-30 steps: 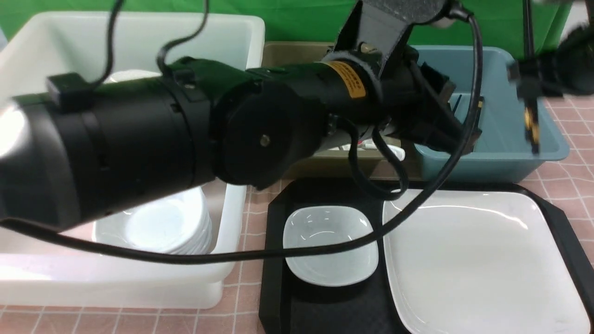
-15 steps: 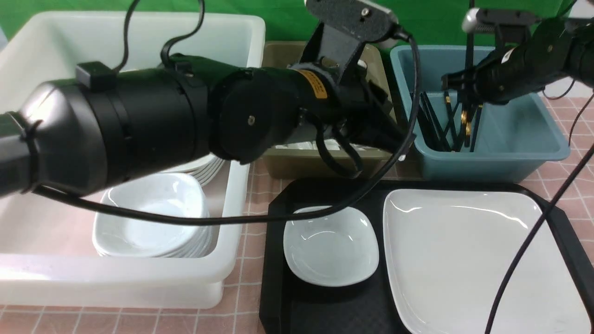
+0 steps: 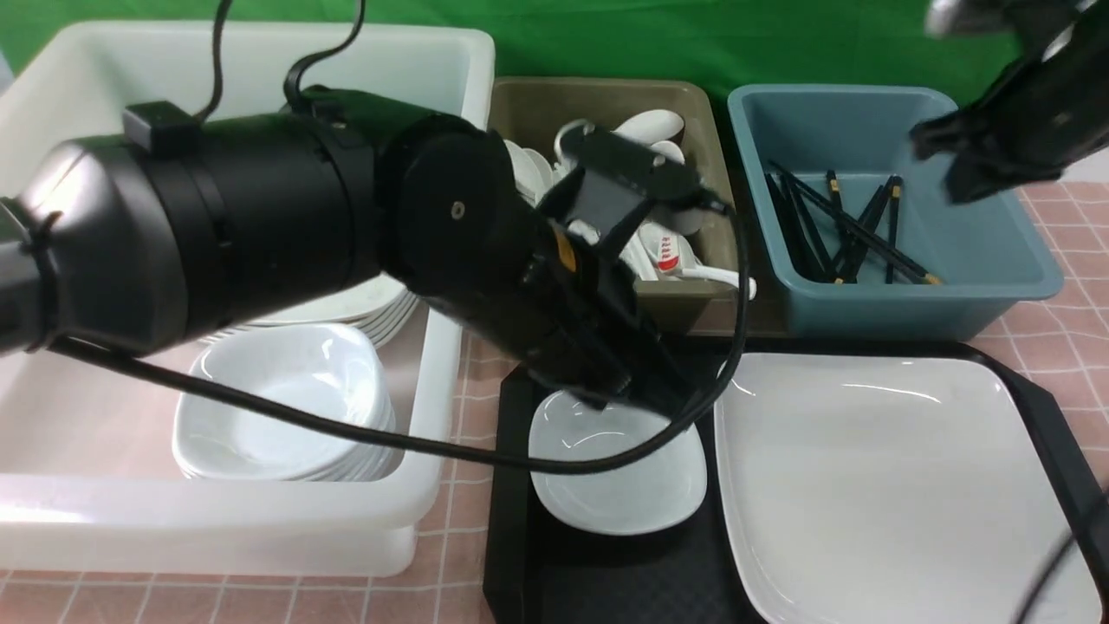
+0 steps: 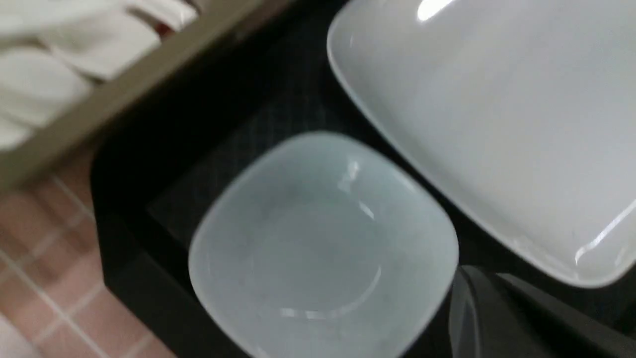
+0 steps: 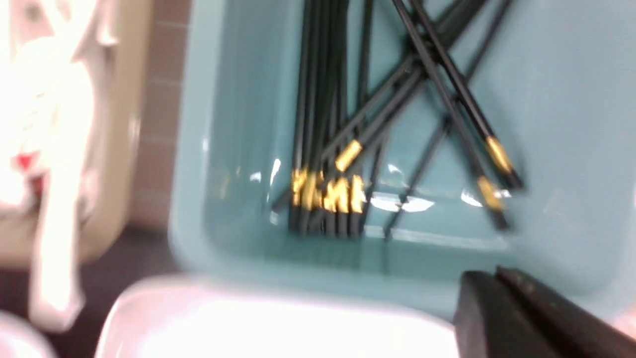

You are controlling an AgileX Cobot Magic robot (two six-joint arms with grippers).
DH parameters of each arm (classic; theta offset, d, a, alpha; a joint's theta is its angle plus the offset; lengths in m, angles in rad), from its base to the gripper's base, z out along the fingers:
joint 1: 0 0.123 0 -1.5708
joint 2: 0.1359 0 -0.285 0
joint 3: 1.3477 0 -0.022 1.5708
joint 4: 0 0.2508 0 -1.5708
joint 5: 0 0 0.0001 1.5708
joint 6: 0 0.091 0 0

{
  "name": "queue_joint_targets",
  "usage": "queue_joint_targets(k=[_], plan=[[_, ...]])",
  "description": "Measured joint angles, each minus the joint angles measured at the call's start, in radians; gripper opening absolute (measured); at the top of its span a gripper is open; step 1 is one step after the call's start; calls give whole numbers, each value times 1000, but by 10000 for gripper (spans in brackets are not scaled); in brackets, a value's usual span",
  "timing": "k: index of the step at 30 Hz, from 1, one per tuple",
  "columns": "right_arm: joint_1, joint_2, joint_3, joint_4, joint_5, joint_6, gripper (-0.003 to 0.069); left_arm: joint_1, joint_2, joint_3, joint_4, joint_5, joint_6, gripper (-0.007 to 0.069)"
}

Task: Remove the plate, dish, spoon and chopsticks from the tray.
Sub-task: Use the left arm to grab a small plate from the dinner plate

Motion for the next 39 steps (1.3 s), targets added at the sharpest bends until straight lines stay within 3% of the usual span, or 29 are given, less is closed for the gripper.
queue_joint_targets(k=[4,9,15,19,23,34,39], plan=[[-1,-161,30,49,108,-64,30,0,45,-66,12,168,-7,-3],[-2,-415,282,259,107,-201,30,0,195,-266,83,370,-12,-3],[-2,-612,586,453,39,-340,30,45,318,-416,122,405,-12,1],[-2,-699,727,491,34,-395,30,91,361,-453,118,404,37,27],[-2,-743,800,496,16,-415,30,113,384,-459,111,394,107,83],[-2,-754,828,504,-16,-420,30,116,475,-461,124,272,192,461],[-2,-754,829,505,-33,-422,30,116,519,-461,147,256,192,503]])
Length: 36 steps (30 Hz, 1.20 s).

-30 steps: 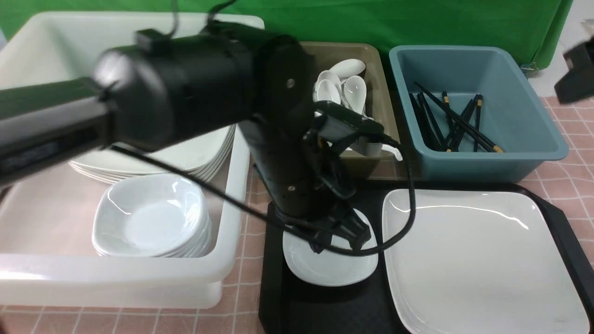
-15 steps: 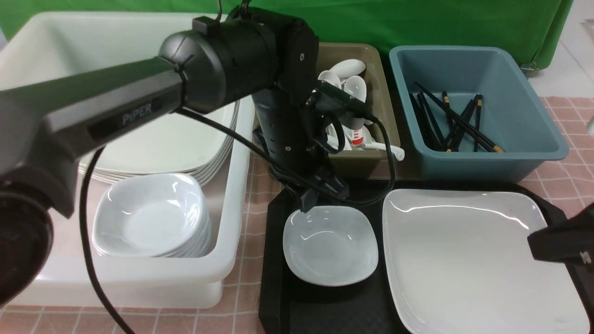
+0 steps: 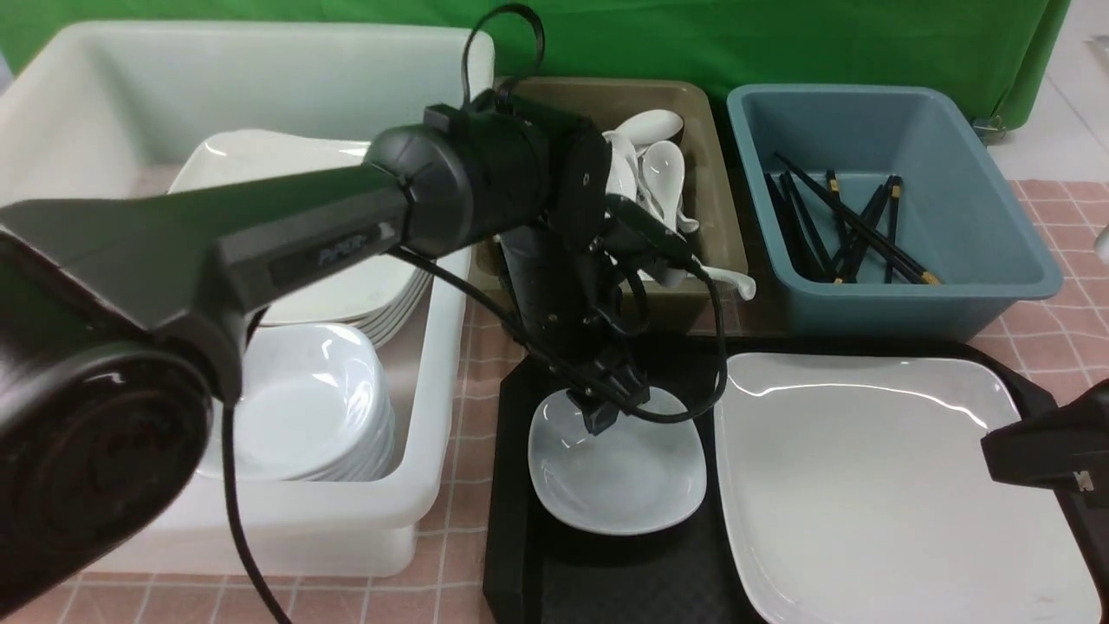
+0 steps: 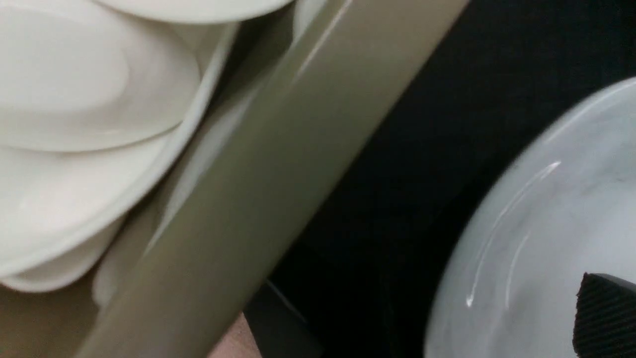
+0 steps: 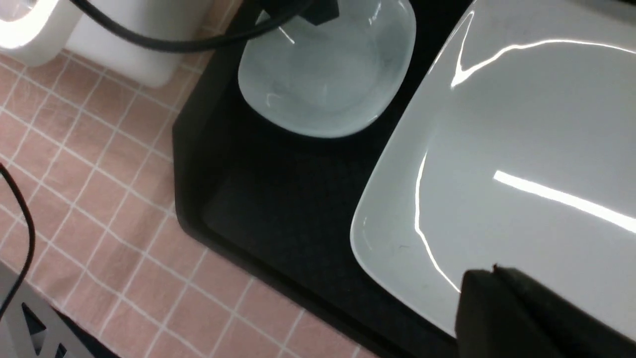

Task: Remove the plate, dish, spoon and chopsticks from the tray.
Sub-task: Use the left arm to grab a small plate from the dinner plate, then use the left arm to put the small plate into the large storage box on the left

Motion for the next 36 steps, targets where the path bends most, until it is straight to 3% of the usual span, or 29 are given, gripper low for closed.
queue_joint_targets(k=[8,13,16,25,29,36], plan=[[0,0,0,2,-13,0,30,-1,35,-3,13,-6,-3,490],[0,0,0,2,-24,0,30,-1,46,-10,13,36,-3,384],[0,0,0,2,-26,0,30,0,53,-18,-19,92,-11,209],[0,0,0,12,-41,0,30,0,14,-18,-27,155,-34,147],[0,0,0,25,-44,0,30,0,-73,-17,-68,175,-50,33],[0,0,-37,37,-13,-2,30,0,-213,-9,-142,169,-57,15]])
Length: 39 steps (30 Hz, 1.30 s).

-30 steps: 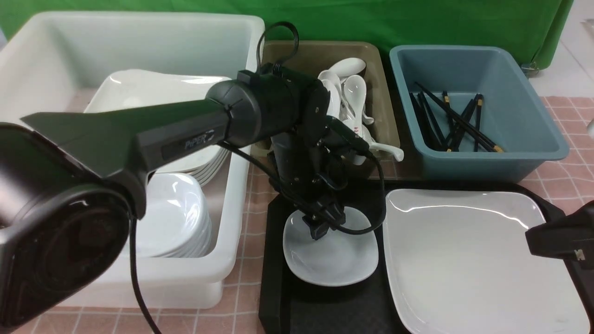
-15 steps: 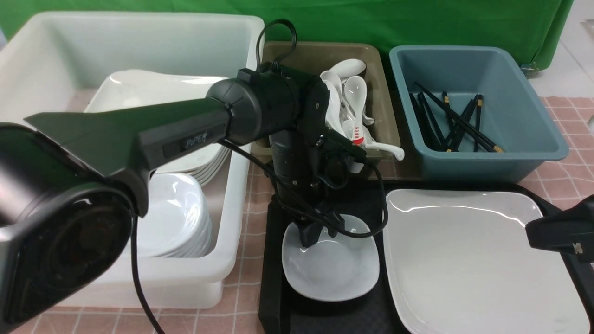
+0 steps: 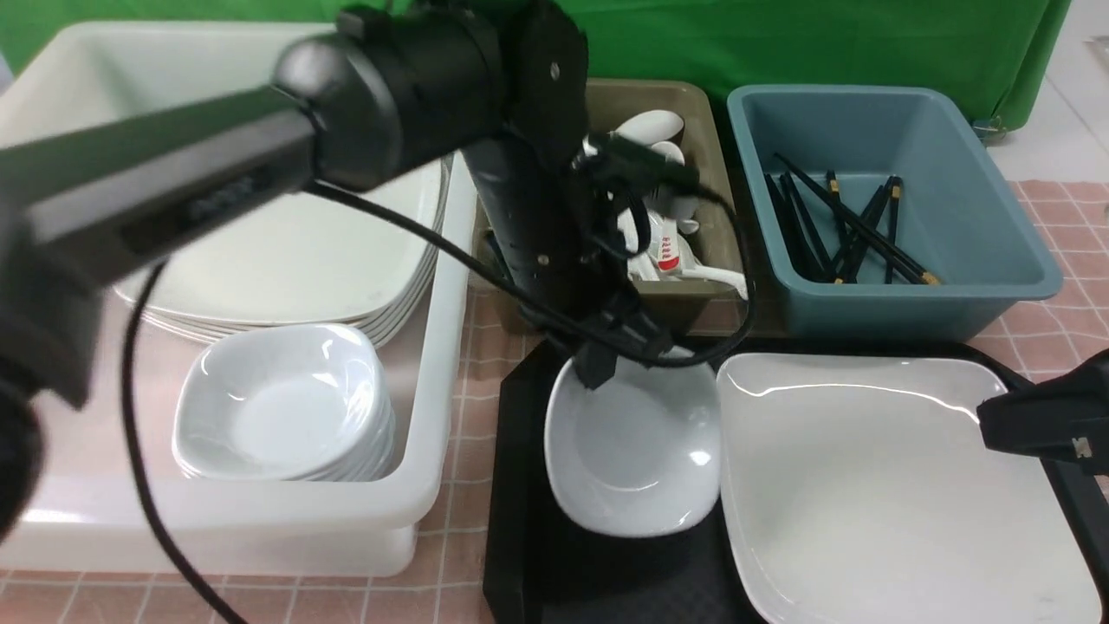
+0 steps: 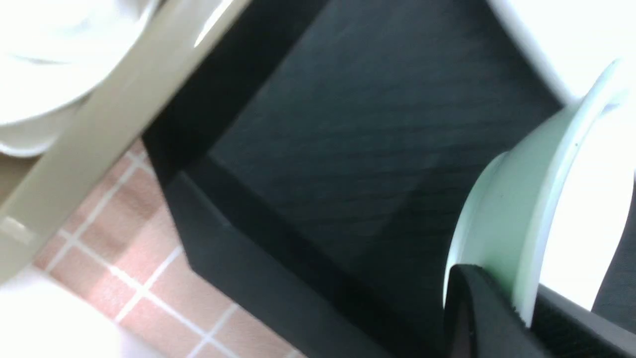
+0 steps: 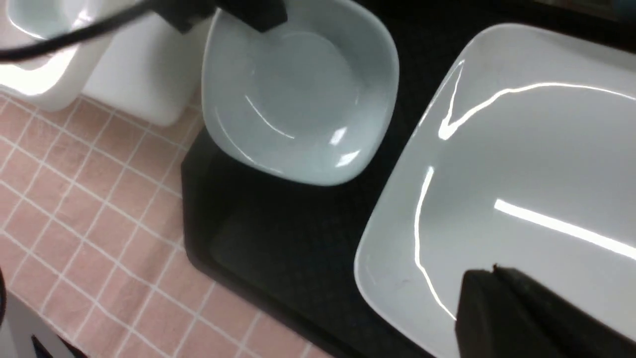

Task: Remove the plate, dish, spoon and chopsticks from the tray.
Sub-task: Use the left arm to put the small plate into the large storage box on the left

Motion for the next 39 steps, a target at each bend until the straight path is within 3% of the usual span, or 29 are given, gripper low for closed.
queue_joint_targets(k=[6,11,12,18,23,30,35,39], plan=[[54,0,-104,141,50,-131,30,22,-138,1,-21,10,-23,15],[241,40,-229,185,49,-171,30,159,-249,1,-84,26,-28,15],[320,76,-275,181,46,-165,30,239,-291,6,-114,25,-29,15],[555,257,-496,-22,44,-14,30,580,-410,144,-223,6,-29,15],[661,391,-632,-159,47,86,30,786,-481,403,-254,-63,-29,15],[693,491,-672,-181,55,120,30,858,-496,680,-326,-190,-29,19],[693,498,-673,-196,62,124,30,858,-496,739,-352,-221,-29,118],[693,490,-679,-315,85,168,30,858,-508,717,-341,-171,-21,338]])
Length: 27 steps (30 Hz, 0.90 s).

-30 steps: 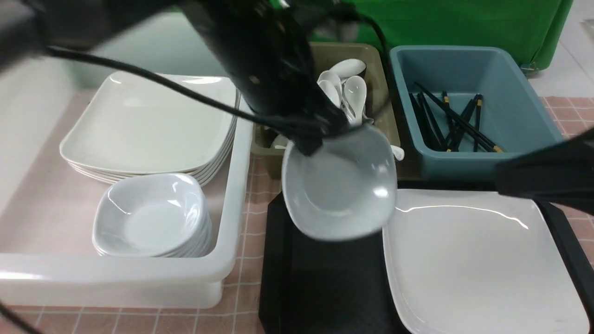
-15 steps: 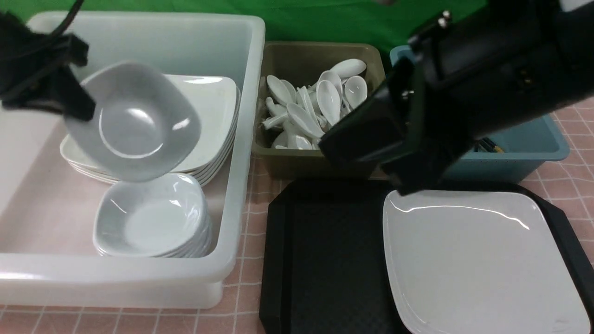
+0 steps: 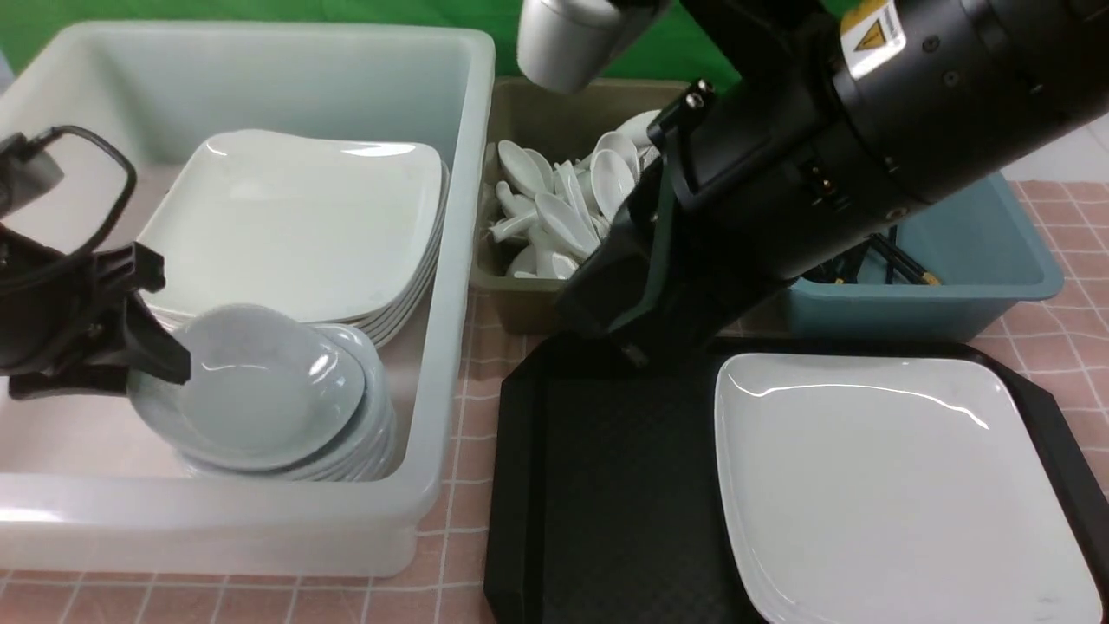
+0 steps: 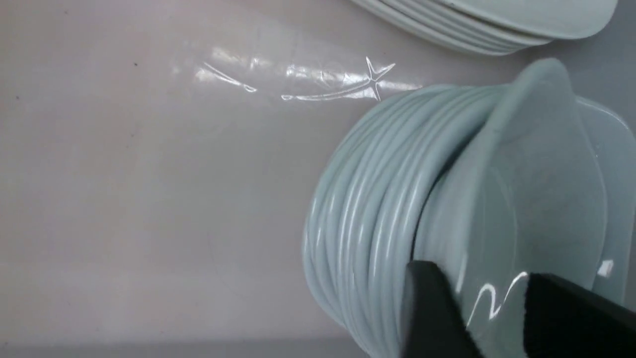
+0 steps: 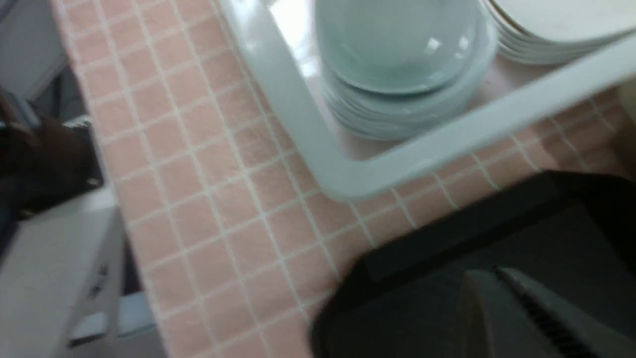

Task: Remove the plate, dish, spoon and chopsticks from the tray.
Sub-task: Use the left arm to put the small plate into the large storage box on the left, then use the left arm to grab a plate from the dinner plate

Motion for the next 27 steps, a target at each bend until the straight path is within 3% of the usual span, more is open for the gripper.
queue_joint_targets(k=[2,3,4,6,8,9,10,11,12,13,14,15,17,19,21,23,27], plan=[[0,-10,-2,-130,43,66,30,0,-19,-44,15,42,6,420],[0,-11,-2,-146,49,75,30,0,-21,-49,18,42,6,420],[-1,-21,-2,-289,119,144,30,-3,-48,-102,28,72,-1,452],[-6,-28,-2,-359,165,175,30,-14,-66,-132,38,78,-15,451],[-48,-57,13,-438,174,220,30,-76,-113,-194,47,77,-51,384],[-69,-72,26,-444,174,225,30,-110,-124,-215,47,75,-55,341],[-105,-103,48,-441,174,234,30,-184,-136,-236,47,66,-56,245],[-118,-108,52,-436,174,236,30,-196,-138,-241,47,62,-56,230],[-147,-136,78,-427,174,238,30,-260,-140,-249,47,48,-56,165],[-200,-179,124,-402,174,240,30,-361,-137,-254,47,23,-60,69],[-224,-200,147,-390,174,240,30,-406,-131,-257,50,15,-67,54],[-282,-251,218,-368,174,243,30,-533,-107,-259,59,-8,-90,17],[-346,-327,315,-355,174,243,30,-691,-56,-259,84,-40,-115,-1],[-374,-365,363,-347,172,245,30,-765,-13,-259,106,-68,-126,-6],[-433,-477,480,-318,170,262,30,-939,98,-259,145,-137,-156,-1],[-446,-513,520,-302,169,263,30,-995,153,-260,152,-165,-163,6],[-454,-645,602,-272,168,266,30,-1108,339,-287,164,-225,-233,113]])
